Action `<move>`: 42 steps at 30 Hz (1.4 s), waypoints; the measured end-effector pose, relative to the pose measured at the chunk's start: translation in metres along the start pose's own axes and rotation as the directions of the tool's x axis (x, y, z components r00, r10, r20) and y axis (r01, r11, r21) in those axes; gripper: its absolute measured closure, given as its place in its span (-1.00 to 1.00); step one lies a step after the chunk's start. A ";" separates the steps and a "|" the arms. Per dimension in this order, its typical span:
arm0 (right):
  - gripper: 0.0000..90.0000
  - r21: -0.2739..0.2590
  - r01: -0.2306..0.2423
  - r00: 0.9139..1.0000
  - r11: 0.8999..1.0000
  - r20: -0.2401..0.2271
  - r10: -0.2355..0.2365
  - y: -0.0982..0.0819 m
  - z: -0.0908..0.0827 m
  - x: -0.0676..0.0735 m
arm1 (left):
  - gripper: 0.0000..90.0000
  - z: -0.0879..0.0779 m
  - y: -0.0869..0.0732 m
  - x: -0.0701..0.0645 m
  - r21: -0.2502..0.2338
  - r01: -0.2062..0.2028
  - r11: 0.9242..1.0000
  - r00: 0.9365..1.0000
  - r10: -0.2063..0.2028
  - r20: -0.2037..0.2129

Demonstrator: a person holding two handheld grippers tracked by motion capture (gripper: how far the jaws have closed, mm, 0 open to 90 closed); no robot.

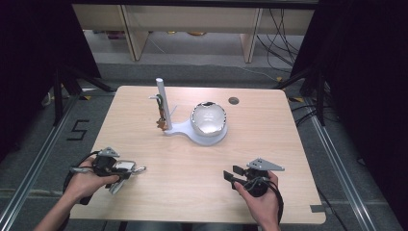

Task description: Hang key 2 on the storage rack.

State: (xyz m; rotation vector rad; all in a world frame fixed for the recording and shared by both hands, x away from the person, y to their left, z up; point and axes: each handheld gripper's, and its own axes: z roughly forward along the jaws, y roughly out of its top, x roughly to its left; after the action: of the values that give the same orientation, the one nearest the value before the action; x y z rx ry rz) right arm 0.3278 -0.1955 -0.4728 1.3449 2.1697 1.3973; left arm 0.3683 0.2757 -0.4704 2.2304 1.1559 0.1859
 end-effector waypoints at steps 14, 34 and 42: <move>0.16 0.008 -0.052 0.998 0.999 -0.024 0.052 -0.001 -0.002 0.003 | 0.65 -0.027 0.040 0.009 -0.328 0.127 0.936 0.992 -0.119 0.043; 0.16 -0.004 -0.011 1.000 1.000 -0.008 0.011 -0.001 -0.001 -0.002 | 0.65 -0.022 0.098 0.032 -0.534 0.245 0.809 0.966 -0.253 0.060; 0.16 0.003 -0.054 0.998 0.999 -0.028 0.054 -0.002 -0.002 0.001 | 0.65 -0.012 0.116 0.041 -0.595 0.216 0.774 0.962 -0.271 -0.003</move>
State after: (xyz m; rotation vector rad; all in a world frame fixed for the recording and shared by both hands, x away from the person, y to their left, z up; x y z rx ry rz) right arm 0.3249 -0.1965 -0.4731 1.4030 2.1680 1.4426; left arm 0.4691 0.2631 -0.3995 1.5172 1.2173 0.4742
